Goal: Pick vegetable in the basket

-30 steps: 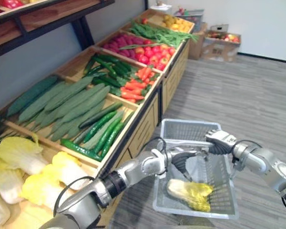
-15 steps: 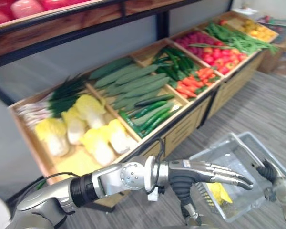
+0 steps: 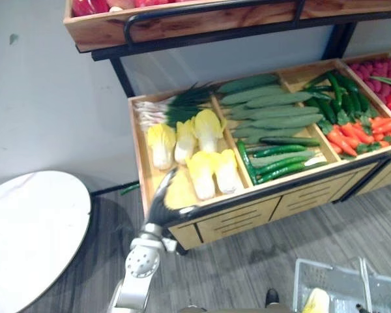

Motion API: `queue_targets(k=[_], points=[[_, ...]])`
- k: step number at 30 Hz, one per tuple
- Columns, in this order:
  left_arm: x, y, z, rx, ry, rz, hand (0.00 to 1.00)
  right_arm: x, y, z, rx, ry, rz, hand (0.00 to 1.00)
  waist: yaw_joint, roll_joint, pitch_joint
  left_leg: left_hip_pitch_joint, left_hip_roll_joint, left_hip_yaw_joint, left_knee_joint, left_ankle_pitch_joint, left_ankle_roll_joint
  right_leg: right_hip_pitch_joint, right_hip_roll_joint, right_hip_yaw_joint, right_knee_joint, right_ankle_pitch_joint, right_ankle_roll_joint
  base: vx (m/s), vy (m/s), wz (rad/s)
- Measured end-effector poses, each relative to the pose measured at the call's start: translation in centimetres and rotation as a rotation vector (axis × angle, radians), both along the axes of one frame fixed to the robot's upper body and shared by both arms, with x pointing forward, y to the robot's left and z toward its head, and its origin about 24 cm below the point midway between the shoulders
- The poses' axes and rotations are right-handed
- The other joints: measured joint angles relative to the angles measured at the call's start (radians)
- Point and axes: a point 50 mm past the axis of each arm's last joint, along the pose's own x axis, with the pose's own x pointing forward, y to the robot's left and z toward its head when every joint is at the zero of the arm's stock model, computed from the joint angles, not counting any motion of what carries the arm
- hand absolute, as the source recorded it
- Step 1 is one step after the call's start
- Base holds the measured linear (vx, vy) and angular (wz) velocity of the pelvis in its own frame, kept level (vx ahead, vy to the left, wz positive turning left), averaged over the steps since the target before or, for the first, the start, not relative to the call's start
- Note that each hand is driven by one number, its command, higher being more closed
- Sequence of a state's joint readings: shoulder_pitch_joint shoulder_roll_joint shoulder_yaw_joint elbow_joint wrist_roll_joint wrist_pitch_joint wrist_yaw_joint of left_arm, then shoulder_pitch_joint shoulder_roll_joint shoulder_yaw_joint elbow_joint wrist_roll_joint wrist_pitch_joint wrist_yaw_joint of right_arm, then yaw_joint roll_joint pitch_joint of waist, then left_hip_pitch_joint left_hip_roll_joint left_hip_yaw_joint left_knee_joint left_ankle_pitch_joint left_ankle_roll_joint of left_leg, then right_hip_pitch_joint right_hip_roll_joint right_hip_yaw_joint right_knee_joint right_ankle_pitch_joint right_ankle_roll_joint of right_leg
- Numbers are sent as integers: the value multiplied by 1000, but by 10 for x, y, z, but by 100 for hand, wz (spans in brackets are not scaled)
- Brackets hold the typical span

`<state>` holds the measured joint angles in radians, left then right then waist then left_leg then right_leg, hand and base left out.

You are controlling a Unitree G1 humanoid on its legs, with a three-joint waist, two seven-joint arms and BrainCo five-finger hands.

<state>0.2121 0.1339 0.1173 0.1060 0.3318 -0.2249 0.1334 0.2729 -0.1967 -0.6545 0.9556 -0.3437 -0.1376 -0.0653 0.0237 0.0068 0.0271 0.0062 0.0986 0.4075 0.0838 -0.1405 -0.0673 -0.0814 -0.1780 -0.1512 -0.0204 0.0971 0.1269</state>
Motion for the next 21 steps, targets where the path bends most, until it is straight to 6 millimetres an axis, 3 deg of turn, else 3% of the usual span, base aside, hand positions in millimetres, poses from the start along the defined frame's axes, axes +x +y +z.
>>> queue_targets(k=[2,5,10,11,14,15,17,21], points=[[-16,28,-26,42,122,191,0,-5,4,-4,24,20,-20,100,-2,-10,-9,16,-2,-11,-38,32,3,2,7,-15,-6,-2,-1,100,-46,13],[-42,55,-57,76,277,377,0,-4,11,-7,36,30,-1,100,-8,-25,-25,33,0,-13,-52,40,4,18,13,-22,-16,-3,-3,56,-42,1],[-89,74,-99,24,516,580,0,-5,17,-10,45,48,25,100,-24,-38,-60,46,-15,-27,-79,46,9,36,4,-37,-31,-5,-5,-32,-6,7],[-110,78,-112,-39,586,689,0,-6,18,-11,41,50,24,100,-26,-38,-66,50,-20,-28,-90,51,10,35,1,-37,-32,-5,-6,-46,-3,4],[-146,76,-132,-154,713,842,0,-8,20,-14,48,66,5,100,-35,-39,-76,51,-27,-31,-112,60,8,34,-1,-37,-46,-6,-8,-55,-18,4],[-170,68,-142,-197,815,892,0,-10,23,-16,64,76,-21,100,-42,-40,-81,53,-31,-34,-120,65,7,34,-1,-38,-57,-5,-7,4,-28,3],[-194,50,-153,-236,947,899,0,-10,26,-19,74,85,-34,100,-44,-38,-81,52,-33,-33,-121,67,8,35,0,-36,-65,-2,-2,1,-16,1],[-199,33,-160,-292,1006,864,0,-12,28,-21,84,100,-32,100,-47,-35,-81,51,-33,-33,-122,67,7,35,6,-34,-71,-1,-1,-3,-22,-2]])
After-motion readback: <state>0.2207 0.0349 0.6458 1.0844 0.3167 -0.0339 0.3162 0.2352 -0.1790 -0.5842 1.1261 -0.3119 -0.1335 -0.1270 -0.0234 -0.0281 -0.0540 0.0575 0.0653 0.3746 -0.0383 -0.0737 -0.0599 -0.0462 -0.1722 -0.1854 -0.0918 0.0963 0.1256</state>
